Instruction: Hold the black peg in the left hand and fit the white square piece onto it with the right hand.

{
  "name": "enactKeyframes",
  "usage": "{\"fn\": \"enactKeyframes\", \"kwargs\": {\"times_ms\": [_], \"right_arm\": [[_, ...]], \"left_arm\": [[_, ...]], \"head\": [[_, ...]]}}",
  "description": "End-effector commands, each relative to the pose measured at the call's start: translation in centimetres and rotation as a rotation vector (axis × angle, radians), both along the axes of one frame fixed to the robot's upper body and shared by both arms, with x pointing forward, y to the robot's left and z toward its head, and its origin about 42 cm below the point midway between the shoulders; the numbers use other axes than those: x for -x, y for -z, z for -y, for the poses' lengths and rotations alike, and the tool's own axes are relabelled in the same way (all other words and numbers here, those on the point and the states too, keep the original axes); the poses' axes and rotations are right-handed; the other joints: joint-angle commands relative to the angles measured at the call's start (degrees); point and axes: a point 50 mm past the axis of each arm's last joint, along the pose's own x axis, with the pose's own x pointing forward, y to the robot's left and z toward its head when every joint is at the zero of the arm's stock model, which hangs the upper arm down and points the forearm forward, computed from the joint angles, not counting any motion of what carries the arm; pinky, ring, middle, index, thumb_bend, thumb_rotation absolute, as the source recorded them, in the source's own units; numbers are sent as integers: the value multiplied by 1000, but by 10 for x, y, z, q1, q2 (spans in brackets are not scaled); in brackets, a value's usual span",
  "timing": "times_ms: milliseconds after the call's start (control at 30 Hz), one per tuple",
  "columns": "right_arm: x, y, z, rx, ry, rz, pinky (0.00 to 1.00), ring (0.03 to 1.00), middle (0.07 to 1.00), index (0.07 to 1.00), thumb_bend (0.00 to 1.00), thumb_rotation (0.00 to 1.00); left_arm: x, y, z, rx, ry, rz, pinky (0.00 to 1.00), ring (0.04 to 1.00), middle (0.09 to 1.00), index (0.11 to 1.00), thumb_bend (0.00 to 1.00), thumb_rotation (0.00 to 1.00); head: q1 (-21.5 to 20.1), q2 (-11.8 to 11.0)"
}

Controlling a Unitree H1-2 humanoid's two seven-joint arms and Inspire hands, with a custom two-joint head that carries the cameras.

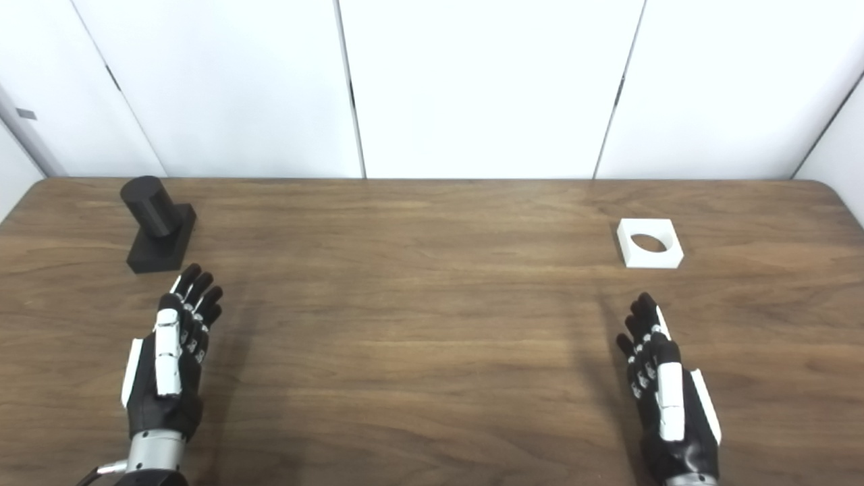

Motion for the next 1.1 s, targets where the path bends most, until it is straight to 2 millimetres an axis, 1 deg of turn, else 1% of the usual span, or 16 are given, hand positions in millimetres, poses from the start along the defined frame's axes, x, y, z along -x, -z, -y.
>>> {"fn": "enactKeyframes", "kwargs": {"times_ms": [0, 133, 300, 400, 500, 600, 700, 900, 967, 1033, 1067], "right_arm": [[3, 4, -1, -26, 11, 13, 1000, 1000, 1000, 1000, 614, 1000], [4, 4, 2, -26, 7, 9, 1000, 1000, 1000, 1000, 623, 1000], [5, 5, 5, -21, 10, 12, 1000, 1000, 1000, 1000, 622, 1000], [4, 7, 6, -14, 15, 9, 1000, 1000, 1000, 1000, 632, 1000], [4, 9, 9, -4, 19, 6, 1000, 1000, 1000, 1000, 633, 1000], [4, 11, 11, -3, 18, 3, 1000, 1000, 1000, 1000, 628, 1000], [4, 12, 13, -11, 14, -2, 1000, 1000, 1000, 1000, 626, 1000], [3, 16, 15, -26, 7, -7, 1000, 1000, 1000, 1000, 627, 1000], [3, 17, 16, -22, 5, -11, 1000, 1000, 1000, 1000, 655, 1000], [3, 18, 17, -19, 1, -13, 1000, 1000, 1000, 1000, 666, 1000], [3, 19, 17, -18, -1, -13, 1000, 1000, 1000, 1000, 677, 1000]], "left_arm": [[29, 8, 6, 17, -35, -13, 943, 925, 942, 945, 400, 982], [31, 8, 9, 8, -28, -21, 939, 925, 943, 947, 403, 999], [30, 10, 12, -1, -17, -27, 947, 929, 948, 945, 434, 1000], [30, 11, 14, 0, -14, -25, 942, 928, 945, 940, 437, 1000], [30, 13, 18, -5, -16, -22, 930, 921, 938, 929, 440, 1000], [30, 15, 22, 1, -22, -22, 904, 906, 925, 919, 453, 963], [30, 18, 26, 15, -19, -29, 908, 909, 932, 926, 475, 933], [30, 20, 31, 16, -18, -40, 900, 906, 937, 934, 499, 914], [30, 21, 33, 14, -16, -46, 892, 901, 934, 934, 521, 908], [30, 22, 34, 16, -14, -48, 890, 900, 935, 934, 535, 906], [30, 23, 35, 17, -13, -47, 891, 902, 937, 935, 520, 907]], "head": [[1, 0], [5, -2], [14, -7], [26, -15], [46, -27], [62, -36], [74, -46], [92, -62], [100, -71], [106, -75], [109, -77]]}}
